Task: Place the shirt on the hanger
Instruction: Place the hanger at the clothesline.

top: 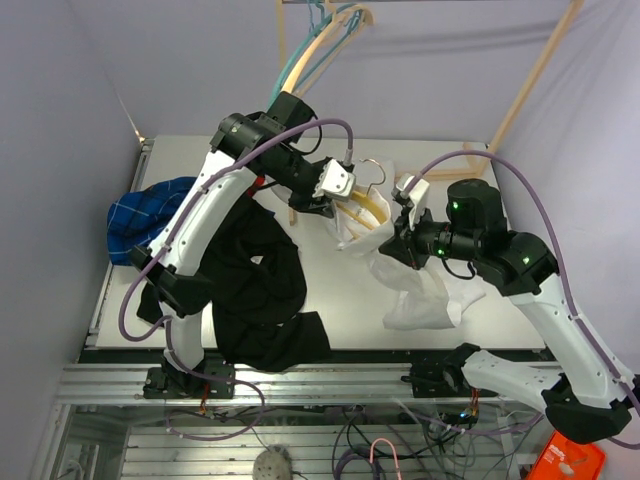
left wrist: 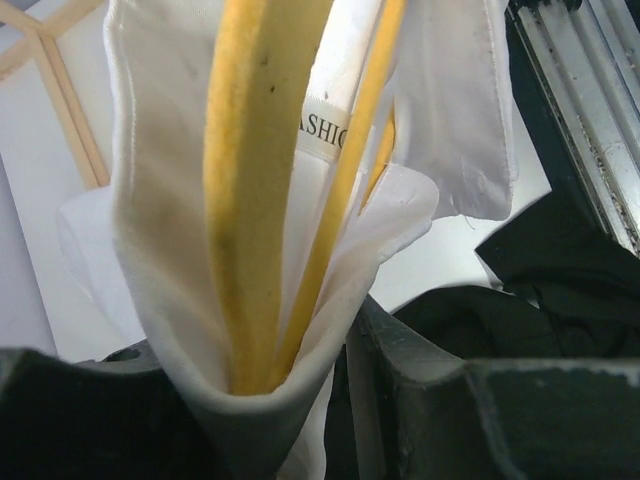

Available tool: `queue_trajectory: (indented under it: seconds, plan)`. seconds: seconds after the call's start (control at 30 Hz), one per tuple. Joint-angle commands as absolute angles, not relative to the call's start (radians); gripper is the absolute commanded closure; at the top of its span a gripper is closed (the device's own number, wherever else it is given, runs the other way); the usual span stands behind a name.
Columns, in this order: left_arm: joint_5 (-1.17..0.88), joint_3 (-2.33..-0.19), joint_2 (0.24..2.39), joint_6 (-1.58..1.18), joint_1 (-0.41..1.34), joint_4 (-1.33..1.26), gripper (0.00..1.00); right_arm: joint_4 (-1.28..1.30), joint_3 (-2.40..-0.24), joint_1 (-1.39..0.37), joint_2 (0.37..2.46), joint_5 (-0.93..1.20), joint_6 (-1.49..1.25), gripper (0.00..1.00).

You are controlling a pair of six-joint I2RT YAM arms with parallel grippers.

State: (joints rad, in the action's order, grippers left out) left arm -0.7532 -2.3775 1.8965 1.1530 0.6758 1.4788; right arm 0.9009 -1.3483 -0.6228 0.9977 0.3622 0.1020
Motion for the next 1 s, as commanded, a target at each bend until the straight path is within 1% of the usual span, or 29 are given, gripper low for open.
queue_trajectory:
  seconds: [0.0, 0.03, 0.1, 0.17, 0.2, 0.23, 0.27, 0.37, 0.5, 0.6, 0.8, 0.83, 0.87, 0.9, 0.93, 0.97]
  plan:
    - [-0.802, -2.378, 1.885, 1.211, 0.683, 1.5, 0.93, 0.812, -1.383, -0.626, 0.991, 0.374, 0.1, 1.0]
    - [-0.802, -2.382, 1.88, 1.224, 0.679, 1.499, 0.93, 0.812, -1.383, -0.626, 0.985, 0.364, 0.095, 0.97]
    - [-0.811, -2.412, 1.881, 1.23, 0.661, 1.5, 0.93, 0.819, -1.386, -0.626, 0.972, 0.345, 0.088, 0.81]
    - [-0.825, -2.452, 1.89, 1.233, 0.632, 1.5, 0.93, 0.832, -1.393, -0.627, 0.951, 0.344, 0.085, 0.72]
    - [-0.833, -2.473, 1.898, 1.231, 0.615, 1.499, 0.93, 0.835, -1.396, -0.626, 0.933, 0.345, 0.08, 0.64]
    - [-0.843, -2.5, 1.906, 1.227, 0.599, 1.5, 0.93, 0.834, -1.397, -0.626, 0.917, 0.341, 0.072, 0.58]
    - [-0.864, -2.527, 1.92, 1.216, 0.579, 1.5, 0.93, 0.835, -1.397, -0.626, 0.904, 0.338, 0.067, 0.56]
    - [-0.966, -2.599, 1.943, 1.165, 0.527, 1.498, 0.93, 0.851, -1.388, -0.626, 0.878, 0.327, 0.06, 0.53]
    - [-0.994, -2.535, 1.913, 1.102, 0.517, 1.399, 0.93, 0.842, -1.367, -0.626, 0.864, 0.348, 0.04, 0.5]
    - [-1.086, -2.554, 1.934, 1.003, 0.471, 1.338, 0.93, 0.833, -1.357, -0.627, 0.856, 0.354, 0.036, 0.49]
    - [-1.355, -2.501, 1.928, 0.567, 0.375, 0.962, 0.93, 0.792, -1.334, -0.626, 0.858, 0.324, 0.075, 0.49]
    - [-1.416, -2.466, 1.925, 0.443, 0.36, 0.852, 0.93, 0.791, -1.333, -0.626, 0.863, 0.322, 0.095, 0.5]
    - [-1.524, -2.37, 1.912, 0.215, 0.347, 0.611, 0.93, 0.787, -1.332, -0.626, 0.867, 0.317, 0.109, 0.5]
    - [-1.581, -2.202, 1.885, -0.5, 0.355, -0.212, 0.93, 0.779, -1.332, -0.627, 0.874, 0.302, 0.12, 0.5]
    - [-1.588, -2.069, 1.889, -0.887, 0.382, -0.998, 0.93, 0.77, -1.331, -0.626, 0.878, 0.297, 0.128, 0.5]
    - [-1.595, -2.067, 1.934, -1.415, 0.405, -1.559, 0.93, 0.757, -1.33, -0.626, 0.881, 0.295, 0.133, 0.5]
